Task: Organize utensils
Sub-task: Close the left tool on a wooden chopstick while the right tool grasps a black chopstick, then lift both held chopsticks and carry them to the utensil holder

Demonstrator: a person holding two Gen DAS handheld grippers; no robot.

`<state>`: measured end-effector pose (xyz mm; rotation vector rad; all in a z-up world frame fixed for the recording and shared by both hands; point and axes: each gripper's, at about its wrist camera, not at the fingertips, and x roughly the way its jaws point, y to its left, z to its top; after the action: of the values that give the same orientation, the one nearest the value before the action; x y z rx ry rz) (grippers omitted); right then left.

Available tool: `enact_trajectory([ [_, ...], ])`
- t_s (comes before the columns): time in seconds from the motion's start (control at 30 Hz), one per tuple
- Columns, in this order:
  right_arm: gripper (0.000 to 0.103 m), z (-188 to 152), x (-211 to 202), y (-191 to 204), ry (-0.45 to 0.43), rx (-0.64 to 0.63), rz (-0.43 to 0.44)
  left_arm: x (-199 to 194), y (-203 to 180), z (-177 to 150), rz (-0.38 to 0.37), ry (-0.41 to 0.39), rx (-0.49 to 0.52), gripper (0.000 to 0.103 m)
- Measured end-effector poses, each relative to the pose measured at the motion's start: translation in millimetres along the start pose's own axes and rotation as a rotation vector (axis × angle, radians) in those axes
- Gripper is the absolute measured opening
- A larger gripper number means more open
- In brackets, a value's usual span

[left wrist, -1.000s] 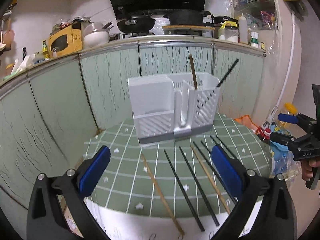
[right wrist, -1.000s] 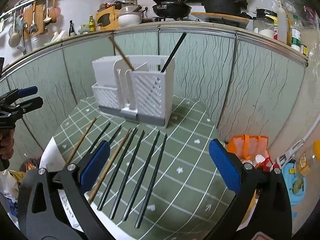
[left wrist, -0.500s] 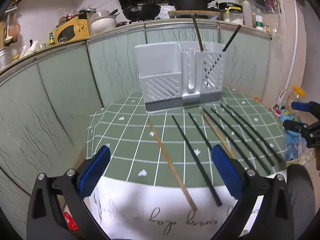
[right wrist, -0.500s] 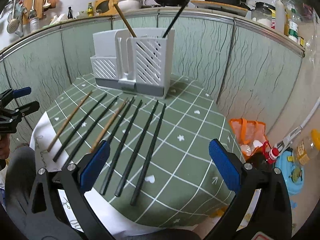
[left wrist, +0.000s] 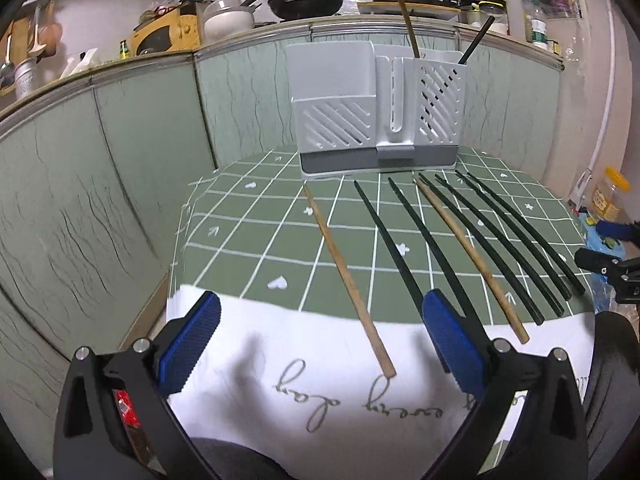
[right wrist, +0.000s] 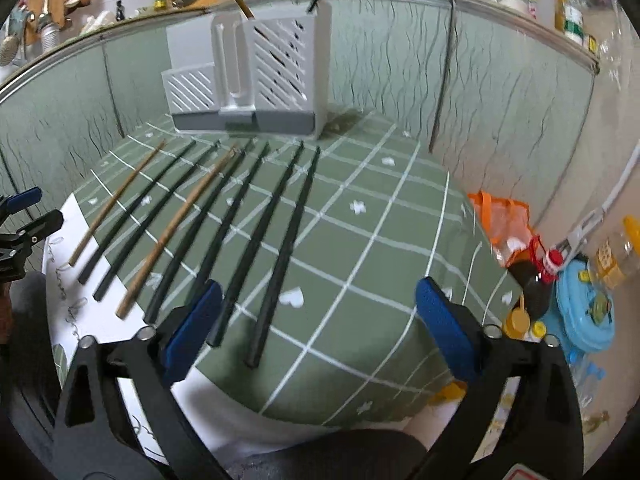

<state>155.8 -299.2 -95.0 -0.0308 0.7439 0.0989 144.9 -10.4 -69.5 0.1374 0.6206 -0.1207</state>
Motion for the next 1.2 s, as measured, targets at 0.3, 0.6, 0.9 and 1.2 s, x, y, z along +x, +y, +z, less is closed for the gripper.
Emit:
enact_trajectory([
  [0.3, 0.056, -10.9, 6.4, 3.2, 0.029, 0.031, 0.028, 16.5, -12.5, -15.5, 0.029, 0.061, -0.014, 0.085],
  [0.6, 0.034, -14.6, 5.5, 21.8, 0.029, -0.029, 0.02, 21.4, -24.6, -23.1, 0.031, 0.081, -0.014, 0.061],
  [0.9, 0.007, -21.4, 1.4, 34.9, 0.013, -0.015, 0.0, 16.8, -32.9, -30.9, 0.084, 0.065, -0.053, 0.009],
  [1.2, 0.006, -19.9, -0.3, 29.6, 0.015, 0.043, 0.025, 16.8, -22.9, -26.3, 0.042, 0.089, -0.066, 0.008],
])
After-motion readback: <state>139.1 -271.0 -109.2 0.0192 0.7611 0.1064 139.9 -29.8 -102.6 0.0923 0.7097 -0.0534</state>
